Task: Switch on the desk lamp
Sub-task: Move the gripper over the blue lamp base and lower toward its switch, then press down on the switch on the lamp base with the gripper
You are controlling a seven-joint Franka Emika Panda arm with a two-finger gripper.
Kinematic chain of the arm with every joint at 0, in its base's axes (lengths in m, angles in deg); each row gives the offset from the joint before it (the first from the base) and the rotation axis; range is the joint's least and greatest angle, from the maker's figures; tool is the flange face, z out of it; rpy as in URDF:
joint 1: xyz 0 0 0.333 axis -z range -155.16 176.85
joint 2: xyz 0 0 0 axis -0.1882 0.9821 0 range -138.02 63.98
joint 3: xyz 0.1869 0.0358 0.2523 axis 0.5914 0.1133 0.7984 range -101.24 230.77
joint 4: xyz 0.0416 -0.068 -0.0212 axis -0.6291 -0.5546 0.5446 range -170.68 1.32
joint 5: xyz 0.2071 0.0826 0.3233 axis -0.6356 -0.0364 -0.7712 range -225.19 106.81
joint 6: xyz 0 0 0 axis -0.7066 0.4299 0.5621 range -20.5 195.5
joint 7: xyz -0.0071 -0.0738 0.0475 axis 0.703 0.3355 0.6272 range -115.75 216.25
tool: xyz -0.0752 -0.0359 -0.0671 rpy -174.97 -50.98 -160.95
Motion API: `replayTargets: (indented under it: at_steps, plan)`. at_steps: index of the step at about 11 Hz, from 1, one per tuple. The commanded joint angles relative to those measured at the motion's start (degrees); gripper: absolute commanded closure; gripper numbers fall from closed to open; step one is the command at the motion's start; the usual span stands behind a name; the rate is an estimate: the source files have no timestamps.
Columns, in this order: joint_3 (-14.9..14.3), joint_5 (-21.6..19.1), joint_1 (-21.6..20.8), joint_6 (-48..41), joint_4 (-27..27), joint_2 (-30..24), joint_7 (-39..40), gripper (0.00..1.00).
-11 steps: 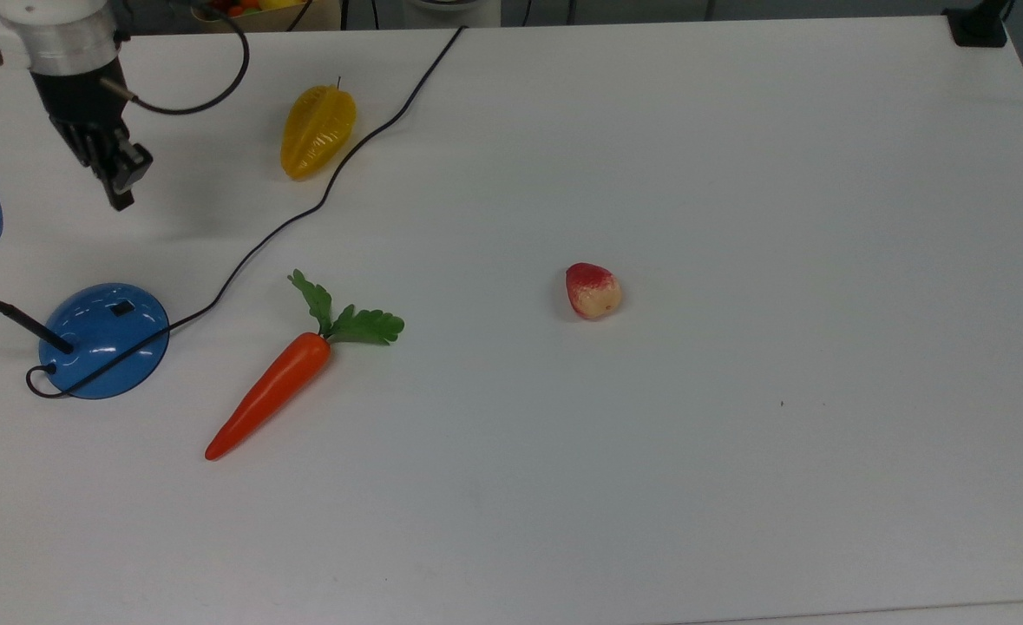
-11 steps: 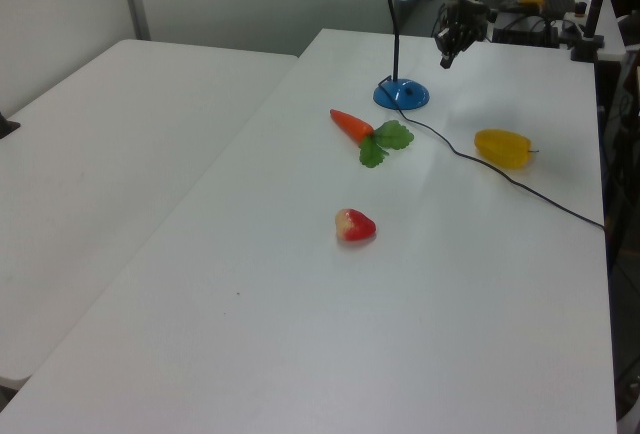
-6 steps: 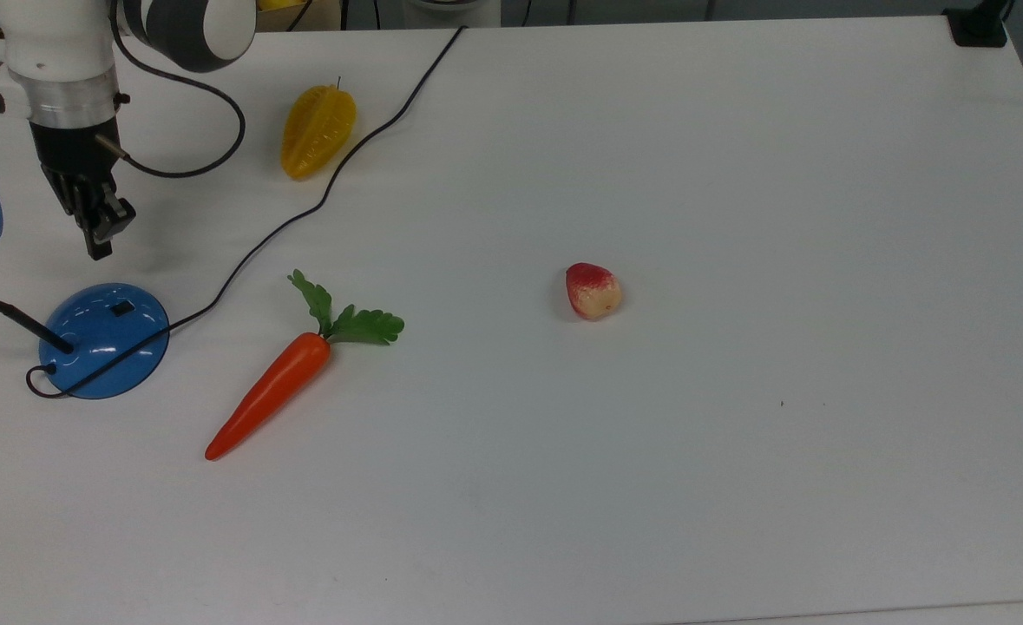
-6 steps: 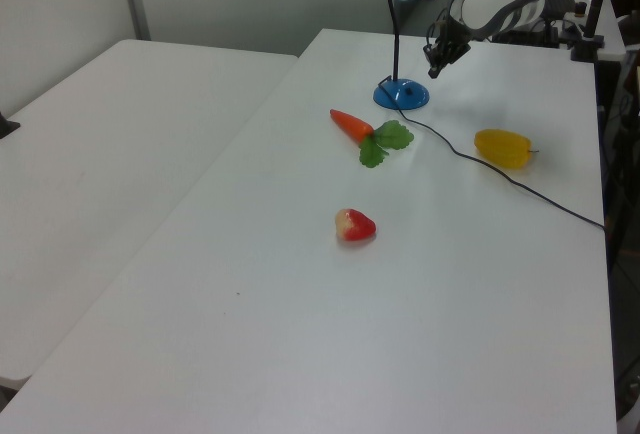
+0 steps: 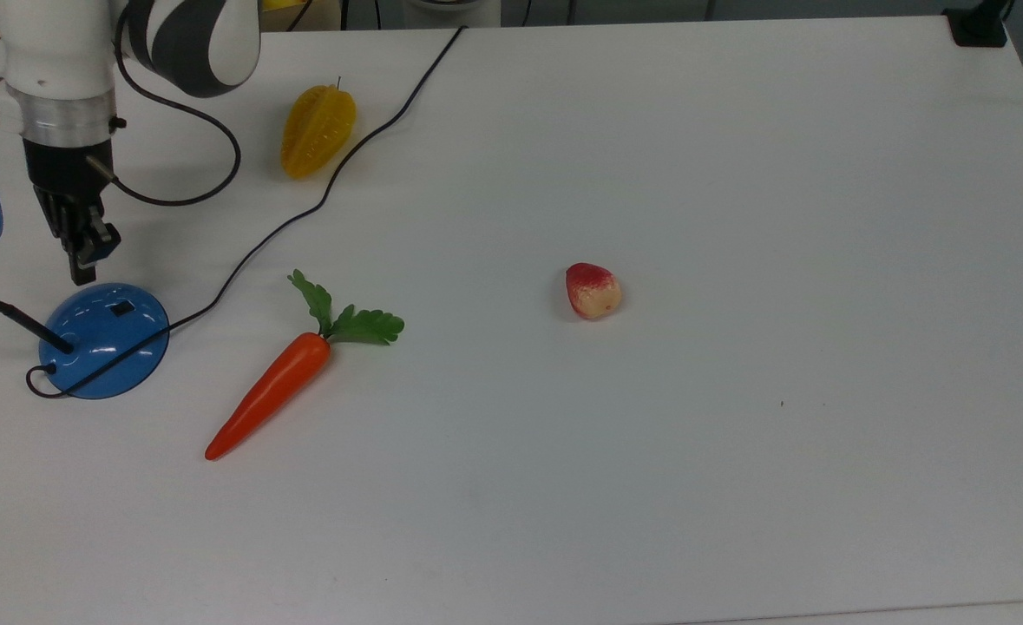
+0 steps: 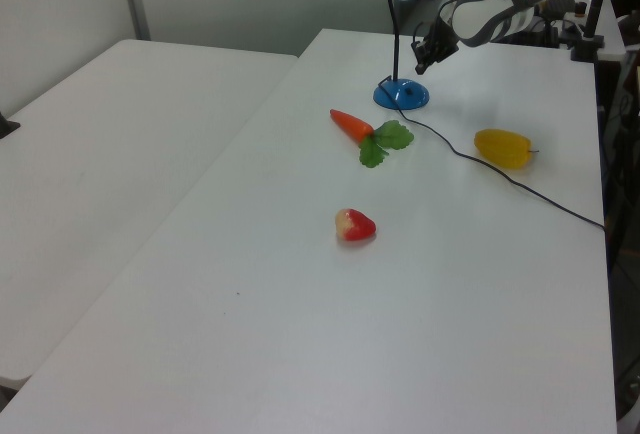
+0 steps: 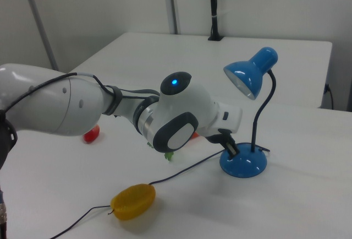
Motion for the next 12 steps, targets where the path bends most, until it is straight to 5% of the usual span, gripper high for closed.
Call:
replayTargets:
  at_steps: [1, 12]
  plan:
    - [-0.5, 0.4, -2.0, 1.9, 0.5, 1.8, -2.2, 1.0]
    - [-0.6, 2.8, -2.8, 2.3, 3.9, 5.3, -4.6, 1.0]
